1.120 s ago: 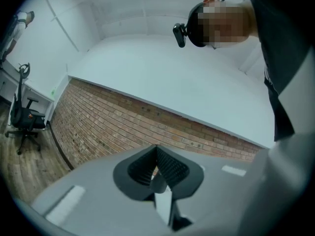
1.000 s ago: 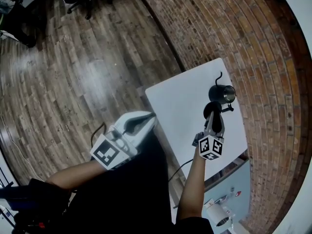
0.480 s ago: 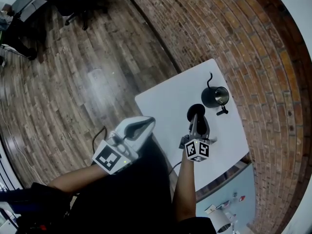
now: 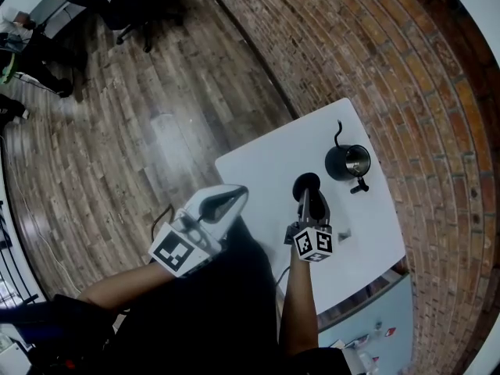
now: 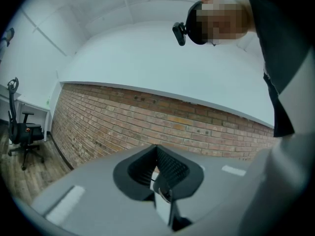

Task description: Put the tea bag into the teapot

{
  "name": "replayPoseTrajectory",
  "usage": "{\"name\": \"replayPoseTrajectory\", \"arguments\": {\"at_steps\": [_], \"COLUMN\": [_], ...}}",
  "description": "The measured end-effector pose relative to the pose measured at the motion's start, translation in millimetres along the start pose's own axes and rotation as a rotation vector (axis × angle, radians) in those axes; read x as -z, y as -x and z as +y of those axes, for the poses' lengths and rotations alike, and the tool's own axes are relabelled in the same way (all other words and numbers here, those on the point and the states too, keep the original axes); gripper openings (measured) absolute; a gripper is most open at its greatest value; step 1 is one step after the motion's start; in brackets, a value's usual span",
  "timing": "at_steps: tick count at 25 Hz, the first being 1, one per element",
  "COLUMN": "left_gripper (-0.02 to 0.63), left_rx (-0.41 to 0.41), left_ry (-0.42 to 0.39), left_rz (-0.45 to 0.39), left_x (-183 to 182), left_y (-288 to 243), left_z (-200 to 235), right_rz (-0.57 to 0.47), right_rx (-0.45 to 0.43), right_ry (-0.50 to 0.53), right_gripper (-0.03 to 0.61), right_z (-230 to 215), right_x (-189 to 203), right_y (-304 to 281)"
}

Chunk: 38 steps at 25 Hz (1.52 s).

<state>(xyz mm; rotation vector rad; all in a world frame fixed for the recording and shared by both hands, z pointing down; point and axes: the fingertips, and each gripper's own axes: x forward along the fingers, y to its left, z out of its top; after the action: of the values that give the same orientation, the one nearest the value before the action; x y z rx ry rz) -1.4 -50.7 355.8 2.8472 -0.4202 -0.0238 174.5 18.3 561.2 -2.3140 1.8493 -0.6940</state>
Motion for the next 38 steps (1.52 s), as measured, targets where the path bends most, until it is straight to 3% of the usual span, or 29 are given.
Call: {"name": "replayPoseTrajectory", "arguments": {"at_steps": [6,12,20,38], "left_gripper": [-0.002,-0.002,-0.002,-0.002], "left_rx": [-0.015,-0.021,-0.048,-0.099], "left_ry": [-0.023,0.007,0.020,0.056], "left_rz": [0.035,0.061,0.117,0.150], "left_x": [8.1,18.7,34.5,49.3], "left_y": [-11.4,-18.2,-11.4,-4.8], "left_z": [-0.7,-8.1,-8.1,-3.8], "right_rz": [0.004,0.038,0.024,0.068], "right_rx": [-0.038,-0.102,-0.118,-0.216], "right_ry": [-0.086,-0.147,-0.376,-0.605], "right_gripper": [0.091,0.091,0.091,0.091], "right_z": [-9.6,-11.8,-28.6,-31.4], "right_x": [14.6,39.6,63.8,96.9], "right_y": [-6.6,-18.0,-20.8,-35.2]}}
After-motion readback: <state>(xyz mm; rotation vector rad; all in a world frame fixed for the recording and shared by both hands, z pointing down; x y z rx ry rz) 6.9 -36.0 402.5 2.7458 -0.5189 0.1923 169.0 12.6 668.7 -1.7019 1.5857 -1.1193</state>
